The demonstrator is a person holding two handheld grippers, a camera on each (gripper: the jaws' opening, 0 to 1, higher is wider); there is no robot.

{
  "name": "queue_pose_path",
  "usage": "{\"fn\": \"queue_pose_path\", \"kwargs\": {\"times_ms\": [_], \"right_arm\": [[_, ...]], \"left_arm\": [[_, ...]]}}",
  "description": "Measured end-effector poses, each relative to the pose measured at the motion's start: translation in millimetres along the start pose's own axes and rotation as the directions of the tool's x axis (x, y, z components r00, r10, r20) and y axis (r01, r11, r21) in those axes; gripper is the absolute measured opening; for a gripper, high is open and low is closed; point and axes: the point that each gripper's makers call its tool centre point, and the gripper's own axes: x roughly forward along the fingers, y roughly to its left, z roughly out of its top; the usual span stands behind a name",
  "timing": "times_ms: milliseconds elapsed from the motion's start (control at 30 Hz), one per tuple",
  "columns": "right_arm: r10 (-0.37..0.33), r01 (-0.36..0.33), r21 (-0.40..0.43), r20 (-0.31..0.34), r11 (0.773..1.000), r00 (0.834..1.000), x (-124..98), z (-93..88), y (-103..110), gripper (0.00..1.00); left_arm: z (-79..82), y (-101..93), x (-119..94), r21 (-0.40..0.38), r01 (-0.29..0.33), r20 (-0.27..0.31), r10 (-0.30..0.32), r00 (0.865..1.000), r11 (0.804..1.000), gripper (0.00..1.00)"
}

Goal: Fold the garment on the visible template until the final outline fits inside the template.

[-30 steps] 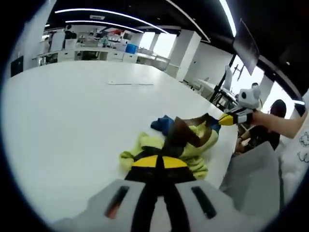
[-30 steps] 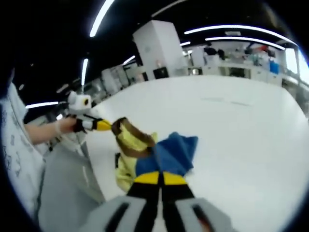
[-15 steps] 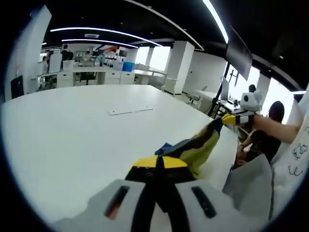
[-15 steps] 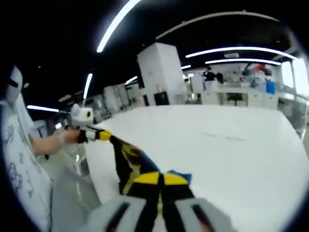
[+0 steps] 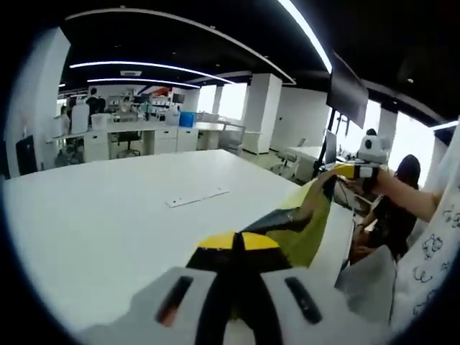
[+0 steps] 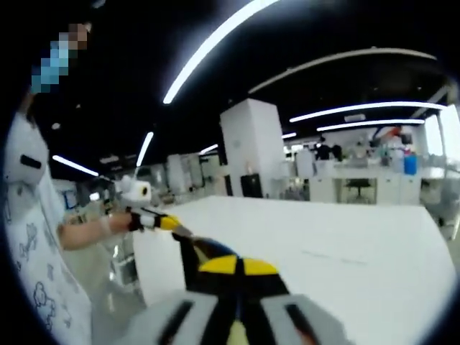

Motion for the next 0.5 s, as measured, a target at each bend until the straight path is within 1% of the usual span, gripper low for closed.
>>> {"fn": "queue_pose_path", "kwargs": {"times_ms": [67,100,133,167,200,267,300,333,367,400,500], "right_arm": [[0.003,-0.003,0.001,0.026,1.000,1.000,1.1,9.7,1.3,0.00],[0.003,-0.003,-0.002,0.039,1.000,0.999,2.4,14.4,1.4,0.00],[0.006,-0.006,-0.001,0.050,1.000,0.999,4.1,17.0,0.2,0.00],[0.010,-0.012,0.025,0.061,1.000,0.998,7.4,18.7,-6.7,0.00],[0.005,-0.007,0.043,0.052,0.999,0.999,10.5,16.1,-13.7,0.00],[-0.019,0.016,0.066,0.044,0.998,0.999,19.3,9.6,-28.9,0.00],[-0.039,0.035,0.103,0.031,0.994,0.999,22.8,4.9,-35.5,0.00],[-0.038,0.034,0.108,0.031,0.994,0.999,27.4,2.2,-40.5,0.00],[-0.037,0.033,0.115,0.029,0.993,0.999,33.4,-2.4,-47.0,0.00],[-0.051,0.048,0.146,0.017,0.988,0.999,37.5,-6.8,-52.6,0.00],[-0.063,0.064,0.151,-0.016,0.986,0.998,52.7,-20.2,-70.9,0.00]], "left_arm": [[10.0,1.5,-0.7,-0.024,0.010,0.024,-0.009,1.000,1.000,0.00],[14.9,2.3,0.3,-0.042,0.026,0.041,-0.025,0.999,0.999,0.00],[16.3,4.5,1.9,-0.061,0.034,0.047,-0.031,0.998,0.998,0.00],[16.6,9.2,5.3,-0.095,0.041,0.049,-0.036,0.998,0.995,0.00],[15.9,11.1,7.0,-0.102,0.045,0.048,-0.041,0.998,0.994,0.00],[9.1,23.3,16.3,-0.166,0.047,0.032,-0.042,0.999,0.985,0.00],[7.3,28.2,20.2,-0.170,0.053,0.029,-0.049,0.998,0.984,0.00],[4.9,35.2,26.5,-0.178,0.056,0.030,-0.051,0.998,0.982,0.00],[0.4,42.6,33.4,-0.196,0.045,0.011,-0.043,0.999,0.980,0.00],[-1.8,46.5,38.9,-0.193,0.045,0.002,-0.046,0.999,0.980,0.00],[-15.0,65.5,61.9,-0.245,0.043,-0.037,-0.054,0.998,0.969,0.00]]}}
